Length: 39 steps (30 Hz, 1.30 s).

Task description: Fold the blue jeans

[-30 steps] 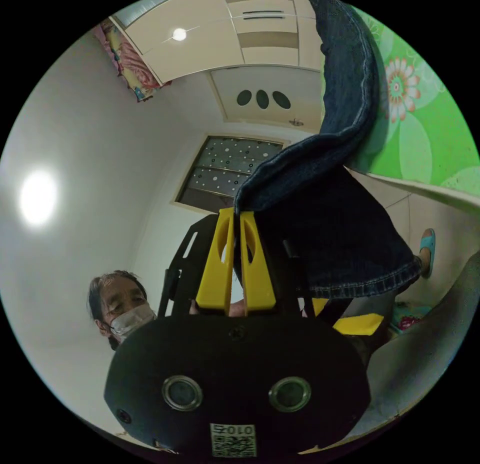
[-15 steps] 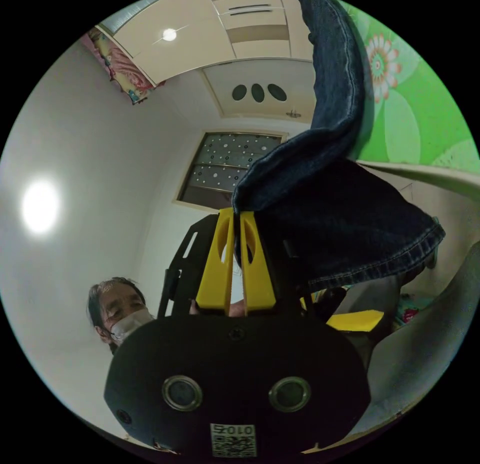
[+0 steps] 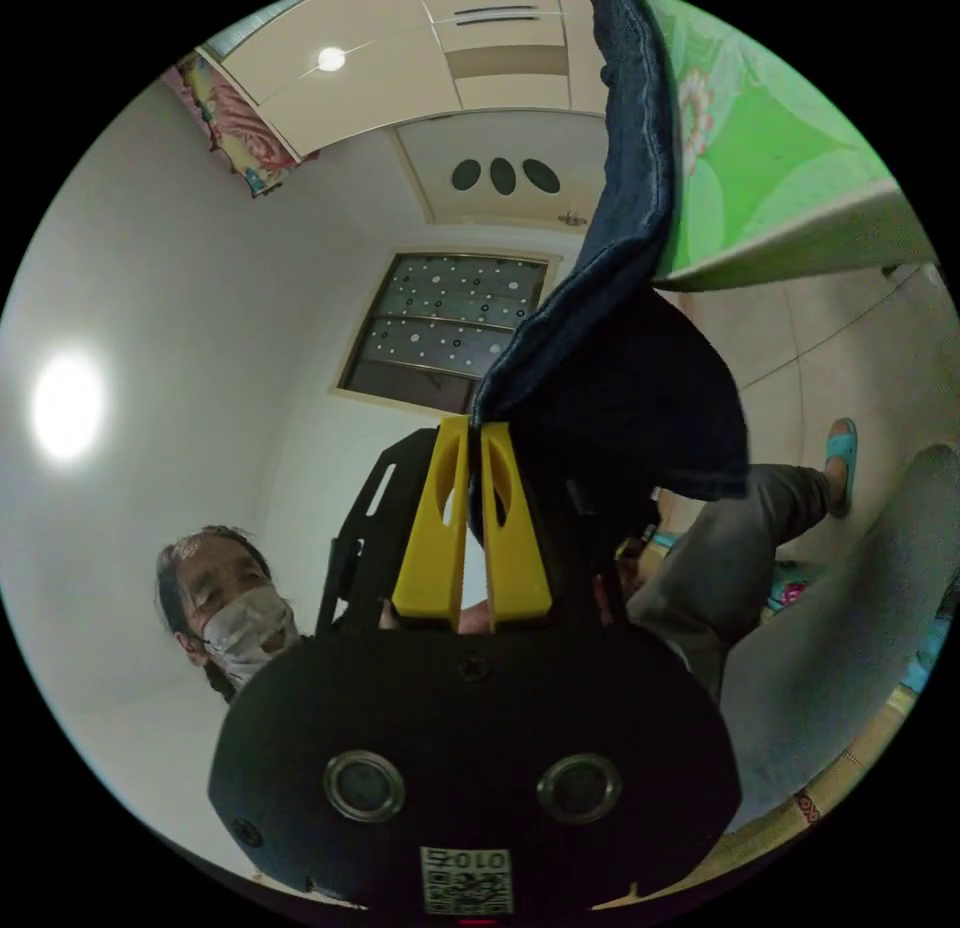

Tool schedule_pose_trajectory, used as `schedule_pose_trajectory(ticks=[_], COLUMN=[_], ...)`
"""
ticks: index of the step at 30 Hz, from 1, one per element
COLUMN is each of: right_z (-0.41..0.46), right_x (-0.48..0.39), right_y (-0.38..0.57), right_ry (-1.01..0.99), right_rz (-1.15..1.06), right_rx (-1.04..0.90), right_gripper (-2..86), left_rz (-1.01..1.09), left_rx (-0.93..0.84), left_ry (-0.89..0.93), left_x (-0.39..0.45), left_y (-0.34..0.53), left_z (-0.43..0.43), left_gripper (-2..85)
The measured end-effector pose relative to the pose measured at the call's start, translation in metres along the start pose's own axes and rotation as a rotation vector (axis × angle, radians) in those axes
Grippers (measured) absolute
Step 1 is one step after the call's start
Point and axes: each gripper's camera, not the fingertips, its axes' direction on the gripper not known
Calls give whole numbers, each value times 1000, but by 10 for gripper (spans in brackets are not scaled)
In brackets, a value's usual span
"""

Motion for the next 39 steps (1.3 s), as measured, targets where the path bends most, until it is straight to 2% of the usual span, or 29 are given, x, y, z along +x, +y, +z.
schedule_pose_trajectory(ticks=[2,5,7,10,14,17,19,23,27,30,33,36,39], right_z=[2,16,25,21,7,-7,-22,-43,-86,-120,-147,-159,-158], right_x=[2,8,16,10,-34,-73,-89,-106,-107,-92,-78,-59,-47], right_y=[2,1,0,-4,-21,-49,-80,-144,-261,-353,-423,-479,-511], right_ry=[18,148,251,244,375,579,708,793,973,975,908,878,964], right_rz=[3,10,36,-8,-164,-203,-140,-95,29,138,125,190,218], right_rx=[-7,-66,-108,-111,-103,-82,-42,-5,65,55,138,152,165], right_gripper=[28,36,36,30,26,25,26,28,39,87,154,155,137], left_rz=[157,400,504,624,575,490,460,478,432,359,294,284,286], left_rx=[11,23,64,106,165,193,217,225,197,222,244,258,277], left_ry=[-84,-151,-218,-333,-369,-369,-346,-410,-432,-459,-424,-453,-468], left_x=[35,90,117,143,137,123,119,132,126,112,104,109,116], left_y=[6,23,39,64,69,60,52,38,28,27,23,23,24], left_z=[-21,-44,-58,-68,-74,-80,-86,-88,-88,-92,-92,-89,-88], left_gripper=[31,16,12,8,7,8,8,11,12,14,14,15,15])
